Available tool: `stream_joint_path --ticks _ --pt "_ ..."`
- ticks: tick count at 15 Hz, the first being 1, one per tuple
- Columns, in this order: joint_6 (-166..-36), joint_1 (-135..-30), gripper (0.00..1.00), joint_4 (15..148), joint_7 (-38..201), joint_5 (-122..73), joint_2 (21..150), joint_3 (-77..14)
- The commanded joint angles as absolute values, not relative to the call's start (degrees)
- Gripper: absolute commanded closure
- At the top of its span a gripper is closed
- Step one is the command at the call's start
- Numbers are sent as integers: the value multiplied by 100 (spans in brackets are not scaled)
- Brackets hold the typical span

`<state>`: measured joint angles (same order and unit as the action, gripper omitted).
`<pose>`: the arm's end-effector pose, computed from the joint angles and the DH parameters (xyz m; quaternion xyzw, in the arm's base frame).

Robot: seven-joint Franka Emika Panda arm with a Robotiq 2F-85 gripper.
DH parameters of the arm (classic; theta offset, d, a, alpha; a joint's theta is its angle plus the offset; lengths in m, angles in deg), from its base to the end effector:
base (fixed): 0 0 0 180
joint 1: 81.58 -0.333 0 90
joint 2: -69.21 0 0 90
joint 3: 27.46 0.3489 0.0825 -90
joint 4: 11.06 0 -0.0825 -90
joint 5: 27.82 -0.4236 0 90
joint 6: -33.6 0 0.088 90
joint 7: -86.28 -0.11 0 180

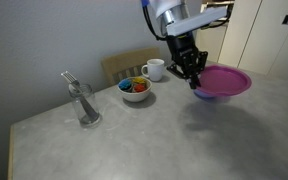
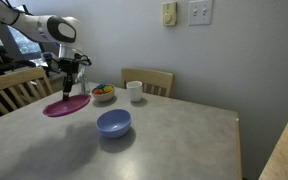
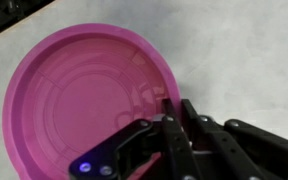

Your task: Put the pink plate on top of the blue bowl, push the blue bowl forwards

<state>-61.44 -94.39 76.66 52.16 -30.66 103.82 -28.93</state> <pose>0.6809 0.1441 0.2785 0.9511 -0.1992 -0.2236 0.0765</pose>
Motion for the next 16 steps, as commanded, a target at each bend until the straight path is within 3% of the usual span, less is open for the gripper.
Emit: stream_joint_path --ticks 1,12,16 --pt "-6661 -9099 97 8680 5653 -2936 9698 -2984" --pt "-8389 -8111 97 9472 7753 -2836 9372 -3095" --pt "-8286 -8154 97 9171 8338 -2637 9582 -3017"
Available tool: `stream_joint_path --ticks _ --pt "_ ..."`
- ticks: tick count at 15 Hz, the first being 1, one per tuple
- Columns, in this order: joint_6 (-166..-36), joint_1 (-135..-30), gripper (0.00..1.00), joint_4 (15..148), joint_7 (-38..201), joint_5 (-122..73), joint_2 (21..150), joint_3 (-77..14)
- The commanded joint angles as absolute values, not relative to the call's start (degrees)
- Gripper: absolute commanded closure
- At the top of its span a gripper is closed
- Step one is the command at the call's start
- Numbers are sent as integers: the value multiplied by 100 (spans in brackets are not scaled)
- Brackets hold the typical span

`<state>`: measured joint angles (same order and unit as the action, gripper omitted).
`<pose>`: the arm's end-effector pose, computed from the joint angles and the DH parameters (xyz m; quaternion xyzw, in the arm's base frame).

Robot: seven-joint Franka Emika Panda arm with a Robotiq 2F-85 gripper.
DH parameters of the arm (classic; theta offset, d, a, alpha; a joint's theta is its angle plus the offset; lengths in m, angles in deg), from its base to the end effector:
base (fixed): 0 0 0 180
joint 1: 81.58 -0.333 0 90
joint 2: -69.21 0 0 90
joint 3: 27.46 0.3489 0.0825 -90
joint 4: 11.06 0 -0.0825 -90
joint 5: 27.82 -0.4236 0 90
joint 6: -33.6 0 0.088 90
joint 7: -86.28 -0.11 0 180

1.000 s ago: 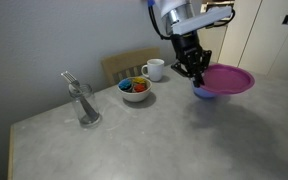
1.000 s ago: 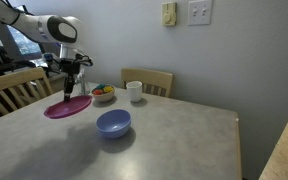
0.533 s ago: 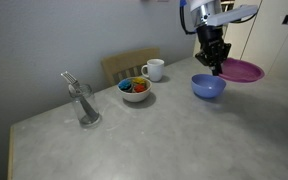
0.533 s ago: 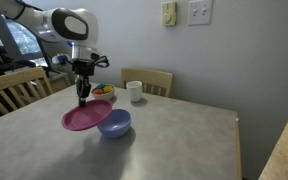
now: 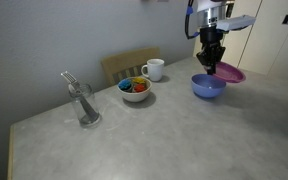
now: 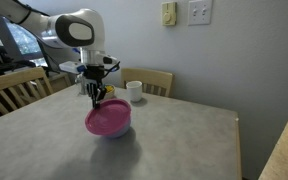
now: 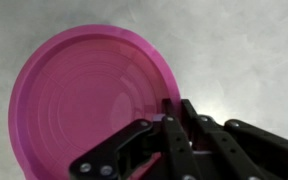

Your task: Put the pink plate on top of the blue bowl, push the blue bowl forwards

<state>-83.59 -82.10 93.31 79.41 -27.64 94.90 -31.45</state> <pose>0.6632 -0.0376 0.2760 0.9898 -0.0870 -0.1110 0.0200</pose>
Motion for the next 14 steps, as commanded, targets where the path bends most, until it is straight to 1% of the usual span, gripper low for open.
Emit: stream_joint_path --ticks 1,8,14 --pt "-8205 -8178 97 9097 8425 -2567 9620 -3002" --pt "-7498 -8322 97 8339 8736 -1961 9903 -2956" --pt "-7326 -8369 97 7691 9261 -1930 10499 -2775"
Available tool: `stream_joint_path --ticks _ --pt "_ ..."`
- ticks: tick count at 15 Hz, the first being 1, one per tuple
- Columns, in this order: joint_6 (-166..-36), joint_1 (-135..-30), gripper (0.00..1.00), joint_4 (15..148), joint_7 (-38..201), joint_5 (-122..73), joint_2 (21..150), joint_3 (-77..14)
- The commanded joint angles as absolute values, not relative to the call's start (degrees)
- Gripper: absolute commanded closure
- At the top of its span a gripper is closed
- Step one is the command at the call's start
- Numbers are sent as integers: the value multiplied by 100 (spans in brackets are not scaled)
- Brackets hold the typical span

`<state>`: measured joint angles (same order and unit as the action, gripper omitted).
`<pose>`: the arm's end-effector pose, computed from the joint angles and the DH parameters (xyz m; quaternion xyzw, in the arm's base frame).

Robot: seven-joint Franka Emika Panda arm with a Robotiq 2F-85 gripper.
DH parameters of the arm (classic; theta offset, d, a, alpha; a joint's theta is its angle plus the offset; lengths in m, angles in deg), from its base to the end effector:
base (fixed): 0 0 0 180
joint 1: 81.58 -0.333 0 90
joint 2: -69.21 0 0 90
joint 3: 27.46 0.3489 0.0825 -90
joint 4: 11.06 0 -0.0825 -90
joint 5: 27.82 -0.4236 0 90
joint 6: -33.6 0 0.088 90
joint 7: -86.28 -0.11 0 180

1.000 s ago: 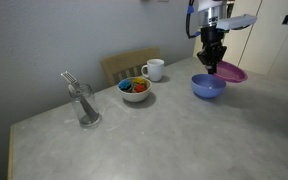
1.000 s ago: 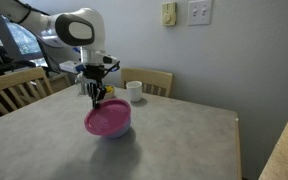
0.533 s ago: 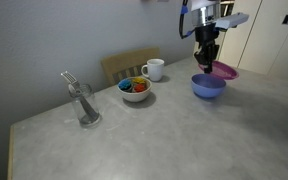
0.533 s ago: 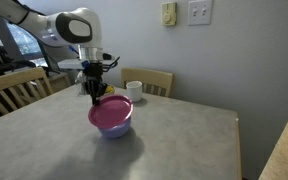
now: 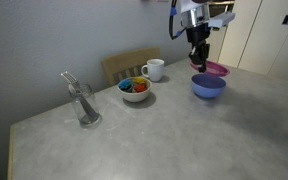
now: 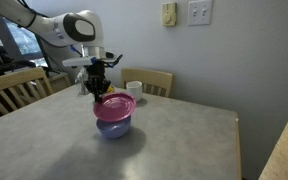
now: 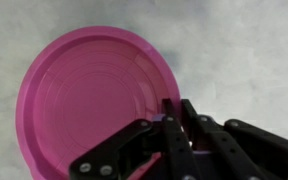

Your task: Put the pink plate on top of the blue bowl, push the blue bowl forwards

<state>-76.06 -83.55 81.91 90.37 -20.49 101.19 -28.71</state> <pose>0.7055 0.0012 0.2816 0.9866 0.0717 -0.1346 0.0588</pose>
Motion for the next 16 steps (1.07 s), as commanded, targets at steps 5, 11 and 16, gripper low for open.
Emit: stream_joint_path --ticks 5,11,16 --pt "-7219 -8412 97 7452 9368 -1921 10809 -2748" --pt "-7203 -8436 97 7642 9191 -1901 10746 -2799" --pt "-7220 -8428 97 7750 9097 -1912 10717 -2822"
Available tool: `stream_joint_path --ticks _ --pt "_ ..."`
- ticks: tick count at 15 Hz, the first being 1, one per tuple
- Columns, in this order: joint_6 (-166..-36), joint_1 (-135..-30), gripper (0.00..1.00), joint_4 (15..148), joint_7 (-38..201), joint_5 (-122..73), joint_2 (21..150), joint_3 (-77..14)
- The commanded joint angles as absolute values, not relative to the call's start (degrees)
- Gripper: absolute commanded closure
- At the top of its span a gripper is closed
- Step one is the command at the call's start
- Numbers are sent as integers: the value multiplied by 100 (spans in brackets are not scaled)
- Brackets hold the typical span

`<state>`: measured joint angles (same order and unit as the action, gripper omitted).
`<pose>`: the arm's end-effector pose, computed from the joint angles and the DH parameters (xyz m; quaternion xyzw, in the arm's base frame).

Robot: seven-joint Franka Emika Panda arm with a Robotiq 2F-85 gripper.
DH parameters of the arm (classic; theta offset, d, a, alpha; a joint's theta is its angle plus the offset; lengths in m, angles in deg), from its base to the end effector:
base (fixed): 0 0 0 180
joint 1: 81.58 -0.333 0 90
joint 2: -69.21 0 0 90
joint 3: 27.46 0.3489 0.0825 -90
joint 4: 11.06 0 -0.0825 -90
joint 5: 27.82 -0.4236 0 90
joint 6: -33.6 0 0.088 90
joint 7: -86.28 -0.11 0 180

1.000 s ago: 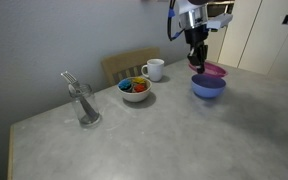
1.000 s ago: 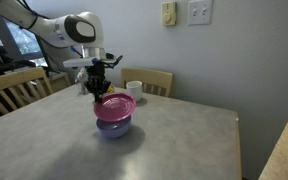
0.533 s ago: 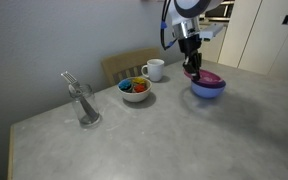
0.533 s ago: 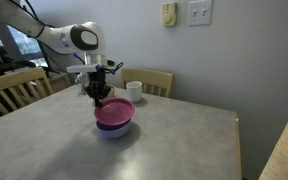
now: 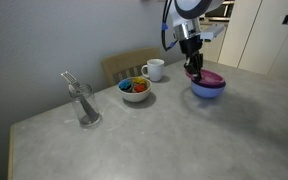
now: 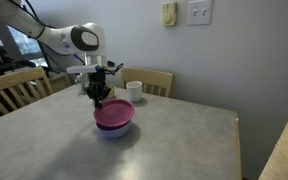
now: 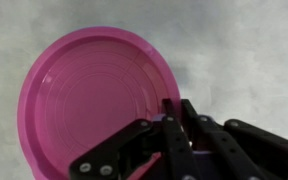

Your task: Put the pink plate on top of the blue bowl, push the blue bowl forwards

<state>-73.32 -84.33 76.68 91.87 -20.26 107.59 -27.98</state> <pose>0.7193 0.0184 0.2400 0.9793 0.0969 -0.1682 0.0570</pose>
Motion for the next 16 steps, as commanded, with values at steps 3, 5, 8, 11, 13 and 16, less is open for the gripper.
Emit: stream_joint_path --ticks 3,5,8,11,13,16 --pt "-7221 -8429 97 7829 9015 -1907 10705 -2847" --pt "-7234 -8415 97 7877 9004 -1918 10705 -2853" --pt "-7251 -8411 63 7918 8993 -1905 10731 -2863" --pt "-7280 -8410 50 7973 8998 -1919 10711 -2851" --pt "-7308 -8407 36 8039 9010 -1926 10659 -2843" --pt "-7269 -8434 14 8288 9101 -1876 10455 -2817"
